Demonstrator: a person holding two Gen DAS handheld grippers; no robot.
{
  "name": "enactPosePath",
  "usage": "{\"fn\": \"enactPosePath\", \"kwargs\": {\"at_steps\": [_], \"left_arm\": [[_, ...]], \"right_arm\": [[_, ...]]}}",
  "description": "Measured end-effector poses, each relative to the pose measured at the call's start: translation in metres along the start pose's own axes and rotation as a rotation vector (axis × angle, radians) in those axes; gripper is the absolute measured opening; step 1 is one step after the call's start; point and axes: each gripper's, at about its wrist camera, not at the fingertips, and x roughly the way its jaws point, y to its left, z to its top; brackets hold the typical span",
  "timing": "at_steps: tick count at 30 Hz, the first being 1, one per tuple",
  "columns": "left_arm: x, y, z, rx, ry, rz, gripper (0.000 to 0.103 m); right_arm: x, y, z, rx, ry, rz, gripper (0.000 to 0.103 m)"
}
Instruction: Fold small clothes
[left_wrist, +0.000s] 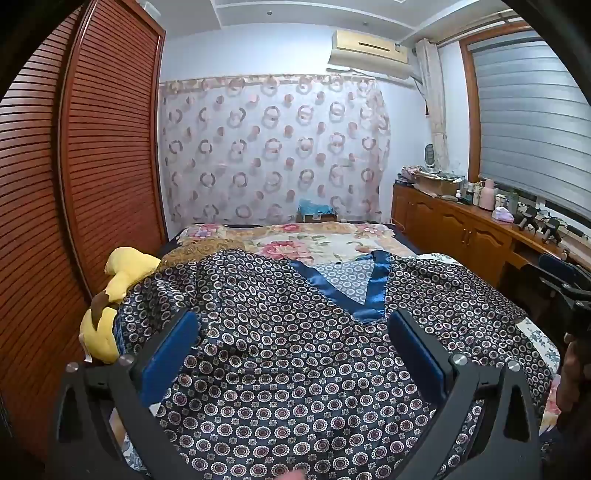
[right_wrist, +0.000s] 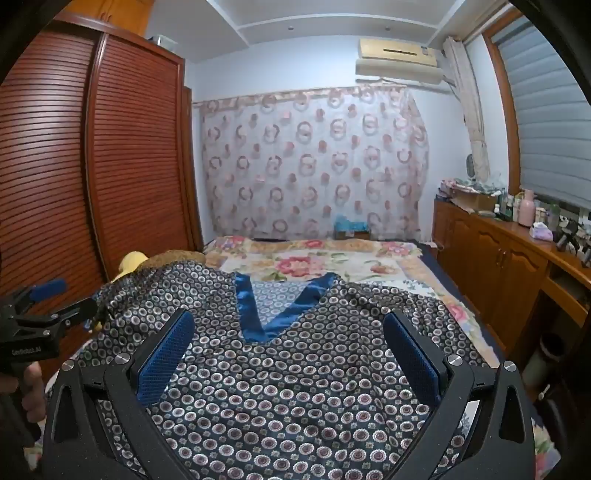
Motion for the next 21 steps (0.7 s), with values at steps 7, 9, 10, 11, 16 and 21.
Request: {"fn": "enactPosePath", "kwargs": {"at_steps": [7,9,10,11,16,21], "left_arm": [[0.0,0.001,-0.001,0.0,0.006,0.0,0.103],[-0.002,0.004,-0.002,-0.003,0.003,0.003,0.103],[-0.002,0.004,0.0,-0.007,0.002,0.003,0.103],[-0.002,0.006,0.001,-0.011,0.003,0.002,0.103],[0.0,0.006,0.001,-0.016,0.007,0.011,0.103],[0.0,0.007,0.0,-0.018,0.007,0.011,0.103]], "right_arm": [[-0.001,0.0,0.0,-0.003,-0.001,0.0,0.103],[0.0,0.001,0.0,-0.004,0.0,-0.002,0.103],[0.0,0.001,0.0,-0.004,0.0,-0.003,0.103],[0.0,0.001,0.0,-0.004,0.001,-0.002,0.103],[0.001,0.001,-0.001,-0.006,0.002,0.0,0.103],[0.0,0.0,0.0,0.0,0.003,-0.003,0.103]]}}
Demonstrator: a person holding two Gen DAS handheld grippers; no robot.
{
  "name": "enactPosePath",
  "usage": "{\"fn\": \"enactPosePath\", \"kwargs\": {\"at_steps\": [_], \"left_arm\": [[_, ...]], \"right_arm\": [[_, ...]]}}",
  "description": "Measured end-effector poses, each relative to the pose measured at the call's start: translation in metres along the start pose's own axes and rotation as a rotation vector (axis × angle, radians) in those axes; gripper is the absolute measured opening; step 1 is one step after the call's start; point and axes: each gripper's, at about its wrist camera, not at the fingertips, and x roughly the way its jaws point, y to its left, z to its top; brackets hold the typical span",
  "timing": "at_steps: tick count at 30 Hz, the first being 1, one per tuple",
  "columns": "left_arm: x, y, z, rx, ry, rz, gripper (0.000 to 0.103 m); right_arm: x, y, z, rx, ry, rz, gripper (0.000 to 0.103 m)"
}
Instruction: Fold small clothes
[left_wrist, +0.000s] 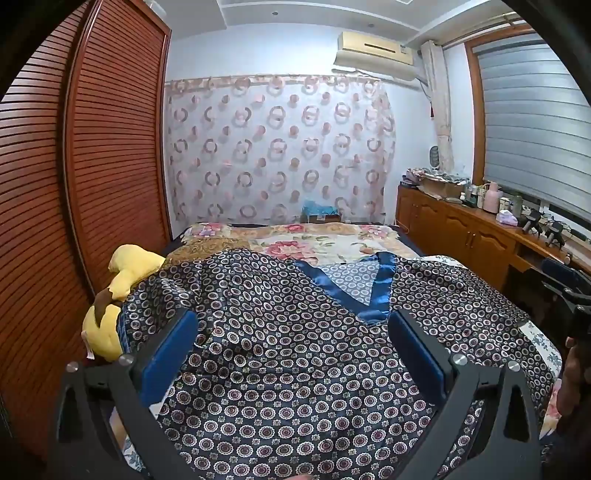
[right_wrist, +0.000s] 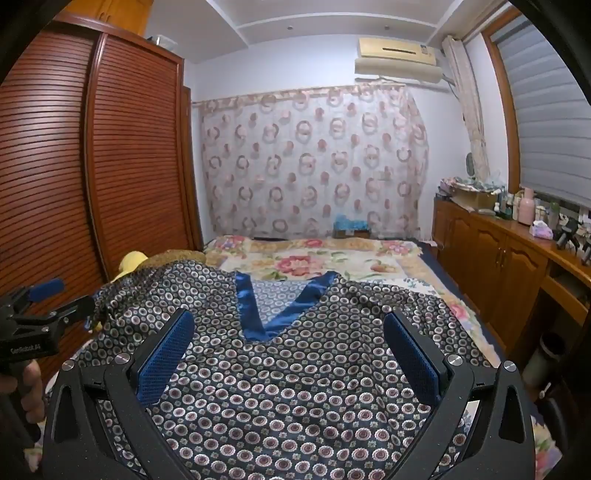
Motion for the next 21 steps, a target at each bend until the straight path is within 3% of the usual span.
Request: {"fn": "enactPosePath", "kwargs": {"at_steps": [21], "left_arm": [[-0.0026,0.0008,0.0029,0.002,-0.005,0.0,0.103]], "right_arm": [[-0.0037,-0.0012,-0.0007,0.004,-0.003,-0.002,0.103]]}}
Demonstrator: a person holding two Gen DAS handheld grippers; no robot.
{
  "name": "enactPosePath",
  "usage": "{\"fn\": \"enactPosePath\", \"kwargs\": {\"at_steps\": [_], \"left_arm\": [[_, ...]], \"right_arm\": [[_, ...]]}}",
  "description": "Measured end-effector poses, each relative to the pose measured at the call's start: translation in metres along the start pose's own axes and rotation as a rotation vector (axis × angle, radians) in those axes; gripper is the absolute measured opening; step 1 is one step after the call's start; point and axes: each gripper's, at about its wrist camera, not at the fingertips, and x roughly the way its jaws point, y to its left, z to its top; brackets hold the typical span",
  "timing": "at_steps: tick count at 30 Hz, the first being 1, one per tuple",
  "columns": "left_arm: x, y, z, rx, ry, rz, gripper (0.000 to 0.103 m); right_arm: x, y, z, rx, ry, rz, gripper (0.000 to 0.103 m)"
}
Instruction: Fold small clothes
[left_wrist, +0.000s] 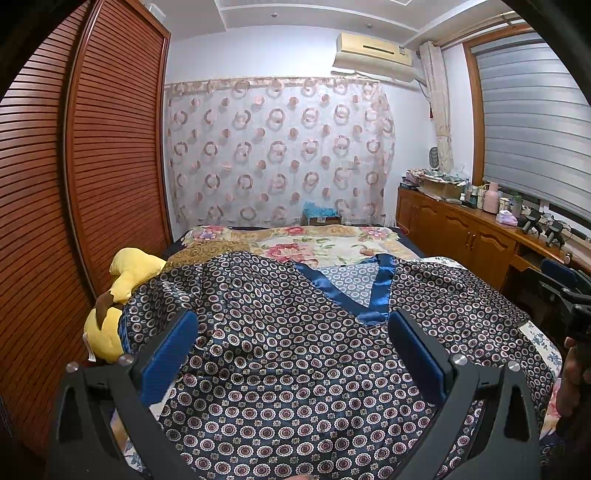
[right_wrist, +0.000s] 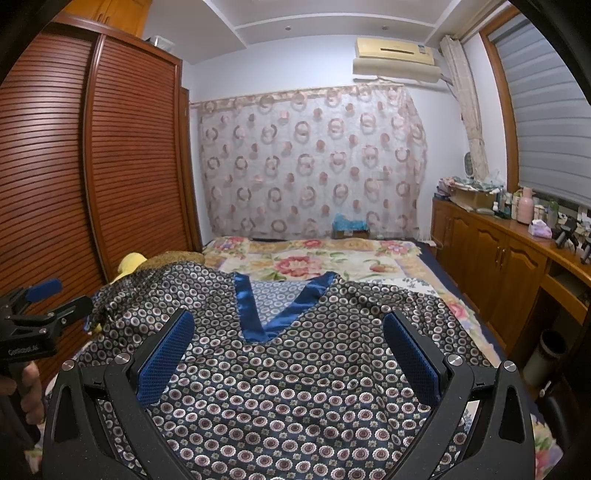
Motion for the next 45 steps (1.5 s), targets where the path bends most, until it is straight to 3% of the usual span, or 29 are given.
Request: {"fn": "enactPosePath", "kwargs": {"at_steps": [45], "left_arm": [[-0.0036,-0.0033,0.0031,0.006,-0.004,0.003,0.103]], "right_arm": [[0.0002,0.0023,0.001,0.002,0.0,0.003,0.103]]}}
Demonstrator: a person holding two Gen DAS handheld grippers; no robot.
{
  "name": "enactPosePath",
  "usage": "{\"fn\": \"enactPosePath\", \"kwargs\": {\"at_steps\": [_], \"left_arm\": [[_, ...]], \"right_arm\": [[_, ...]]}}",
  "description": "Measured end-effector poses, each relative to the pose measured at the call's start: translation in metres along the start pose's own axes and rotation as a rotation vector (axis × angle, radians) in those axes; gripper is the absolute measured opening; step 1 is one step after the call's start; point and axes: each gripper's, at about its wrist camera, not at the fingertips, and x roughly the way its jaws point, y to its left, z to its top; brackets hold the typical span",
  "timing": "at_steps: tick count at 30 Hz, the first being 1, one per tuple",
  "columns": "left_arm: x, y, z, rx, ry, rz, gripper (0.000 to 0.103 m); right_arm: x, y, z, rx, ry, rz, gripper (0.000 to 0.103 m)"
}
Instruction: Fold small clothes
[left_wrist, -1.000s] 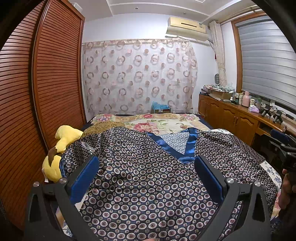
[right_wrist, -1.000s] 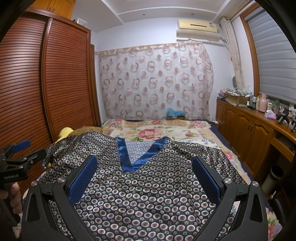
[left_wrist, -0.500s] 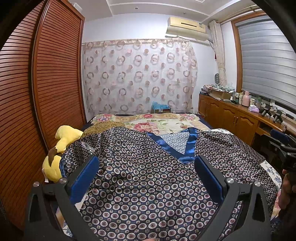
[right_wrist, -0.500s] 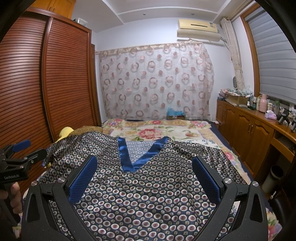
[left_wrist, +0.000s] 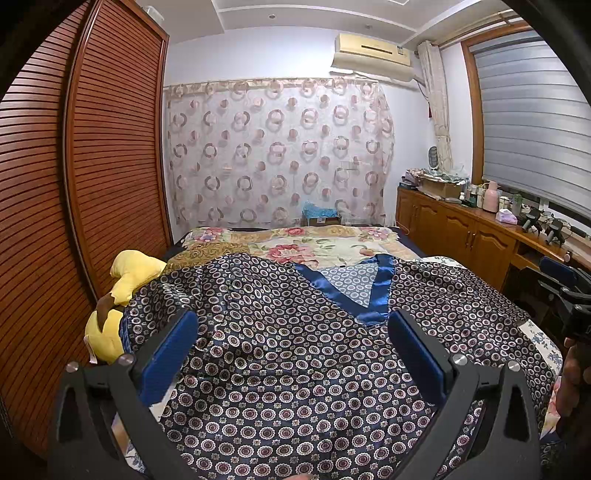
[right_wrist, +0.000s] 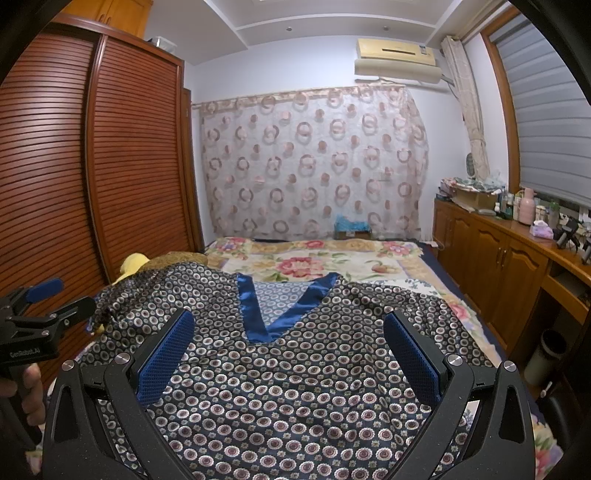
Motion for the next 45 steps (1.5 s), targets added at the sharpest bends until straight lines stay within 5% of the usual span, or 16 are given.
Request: {"fn": "enactPosePath", "kwargs": {"at_steps": [11,37,45], "left_arm": [[0.006,0.009,-0.007,0.0,0.025,-0.012,0.103],[0.081,0.125,-0.035,-0.045,0.212,0.047,0.103],[0.108,0.181,-0.035,-0.173,0.283,0.047,0.084]], "right_arm": [[0.014,0.006,-0.004,-0.004,0.028,0.028,0.103],[0.117,0.041,-0.015,-0.111,0.185,0.153,0.103],[0.163,0.061,-0.014,-0.155,0.287,0.235,0.103]]}}
